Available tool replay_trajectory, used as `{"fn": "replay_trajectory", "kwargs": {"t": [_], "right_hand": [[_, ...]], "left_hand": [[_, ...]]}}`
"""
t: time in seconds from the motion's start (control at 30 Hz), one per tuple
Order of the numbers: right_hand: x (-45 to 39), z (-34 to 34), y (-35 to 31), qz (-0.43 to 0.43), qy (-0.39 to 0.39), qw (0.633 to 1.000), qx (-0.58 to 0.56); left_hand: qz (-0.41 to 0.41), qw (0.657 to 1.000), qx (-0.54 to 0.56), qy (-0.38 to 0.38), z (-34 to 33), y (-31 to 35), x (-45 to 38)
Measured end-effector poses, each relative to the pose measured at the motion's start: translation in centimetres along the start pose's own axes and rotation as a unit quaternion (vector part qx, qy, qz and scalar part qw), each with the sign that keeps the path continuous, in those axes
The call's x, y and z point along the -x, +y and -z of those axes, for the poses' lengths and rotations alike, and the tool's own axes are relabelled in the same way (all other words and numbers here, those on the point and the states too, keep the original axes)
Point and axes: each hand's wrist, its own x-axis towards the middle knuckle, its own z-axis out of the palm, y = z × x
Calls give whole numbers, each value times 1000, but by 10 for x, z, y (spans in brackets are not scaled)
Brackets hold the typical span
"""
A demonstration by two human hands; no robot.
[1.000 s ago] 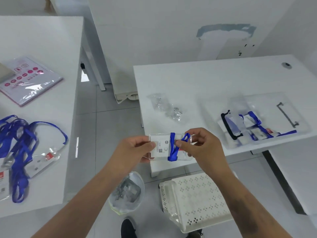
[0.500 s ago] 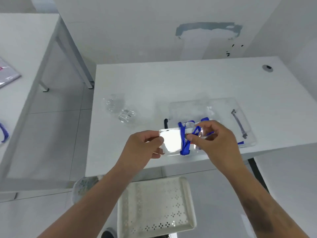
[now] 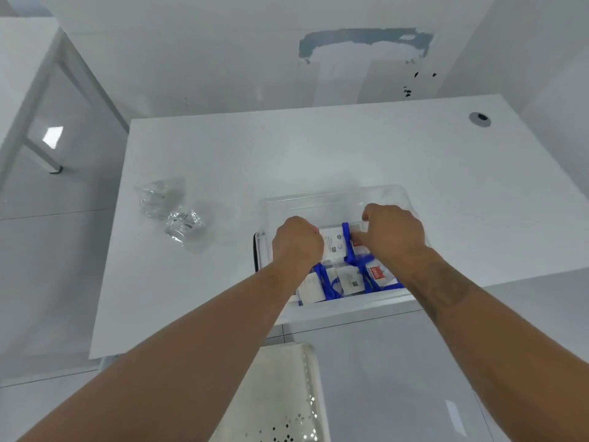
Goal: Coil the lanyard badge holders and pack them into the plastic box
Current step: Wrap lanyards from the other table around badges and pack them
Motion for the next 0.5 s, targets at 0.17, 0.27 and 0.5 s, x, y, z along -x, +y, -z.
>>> {"fn": "replay_trajectory", "kwargs": {"t": [0.17,0.27,0.5], "right_hand": [[-22,-24,2,-3,-24,996,90],[-24,-25,1,1,-40,991,127],[4,8,0,-1,-10,994,109]], "left_hand": [[37,999,-25,-9,-29,-12,-40],[31,999,-38,3,-36,-13,-45],[-46,993,-105,-5,-17,5,-10]]}}
